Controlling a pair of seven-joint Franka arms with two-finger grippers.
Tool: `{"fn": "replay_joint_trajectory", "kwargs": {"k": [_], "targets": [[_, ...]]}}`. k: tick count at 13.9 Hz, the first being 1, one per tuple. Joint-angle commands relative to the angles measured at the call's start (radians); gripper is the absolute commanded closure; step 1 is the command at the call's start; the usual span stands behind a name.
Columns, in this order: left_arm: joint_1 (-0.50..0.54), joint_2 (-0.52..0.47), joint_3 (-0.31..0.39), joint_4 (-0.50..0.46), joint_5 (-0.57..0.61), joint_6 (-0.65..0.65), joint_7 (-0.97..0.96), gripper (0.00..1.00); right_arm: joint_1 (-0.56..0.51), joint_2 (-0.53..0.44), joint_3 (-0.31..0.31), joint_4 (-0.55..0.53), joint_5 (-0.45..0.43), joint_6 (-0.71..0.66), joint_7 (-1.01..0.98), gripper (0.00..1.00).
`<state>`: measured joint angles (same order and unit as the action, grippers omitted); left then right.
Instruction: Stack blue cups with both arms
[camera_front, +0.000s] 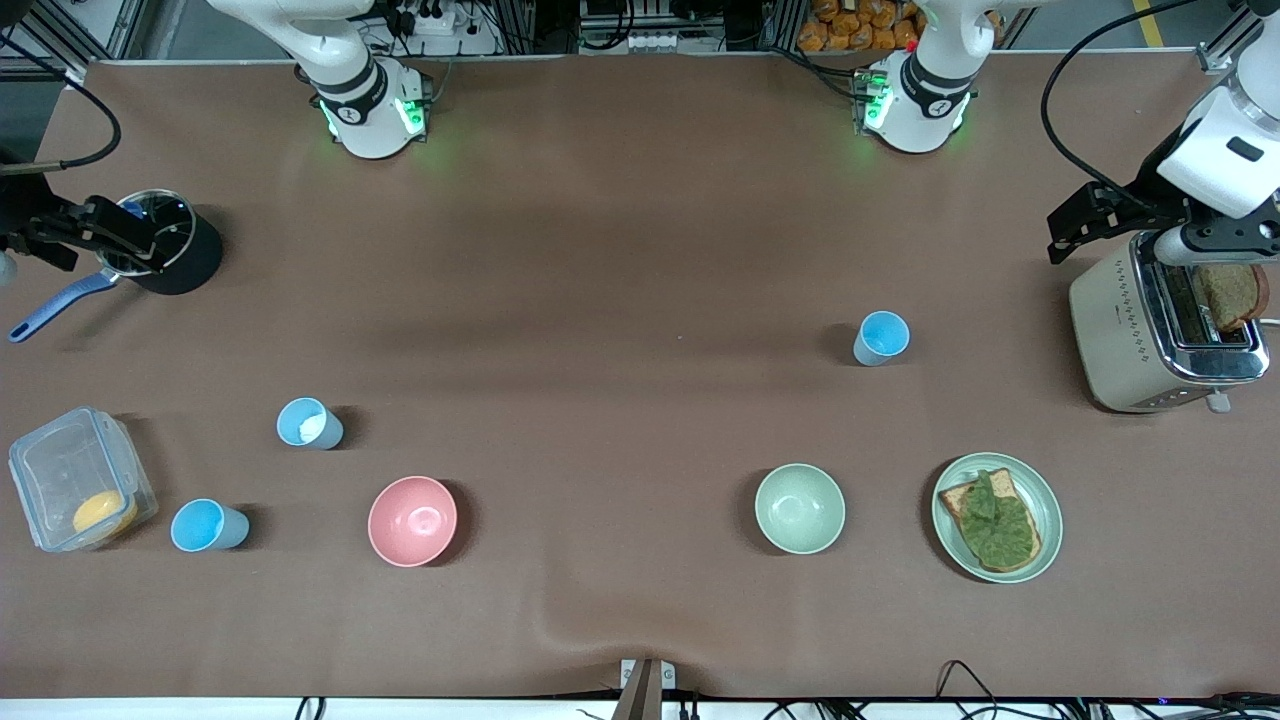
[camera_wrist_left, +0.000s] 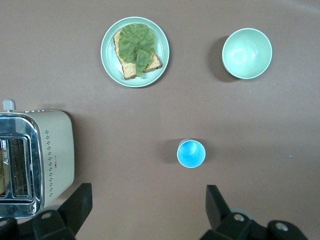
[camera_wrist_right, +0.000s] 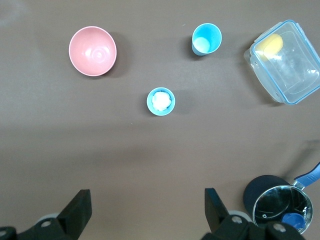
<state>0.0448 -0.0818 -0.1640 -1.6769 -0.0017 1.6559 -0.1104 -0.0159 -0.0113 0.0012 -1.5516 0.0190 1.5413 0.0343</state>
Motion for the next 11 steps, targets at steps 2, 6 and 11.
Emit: {"fn": "replay_joint_trajectory", "kwargs": {"k": [2, 6, 11], "targets": [[0.007, -0.009, -0.011, -0.001, 0.011, -0.005, -0.017, 0.00, -0.032, 0.010, 0.017, 0.031, 0.015, -0.023, 0.003, 0.00], [0.001, -0.009, -0.014, 0.006, 0.011, -0.005, -0.017, 0.00, -0.032, 0.010, 0.017, 0.033, 0.015, -0.023, 0.003, 0.00], [0.004, -0.009, -0.015, 0.005, 0.011, -0.016, -0.041, 0.00, -0.029, 0.010, 0.017, 0.034, 0.012, -0.023, 0.001, 0.00]]}}
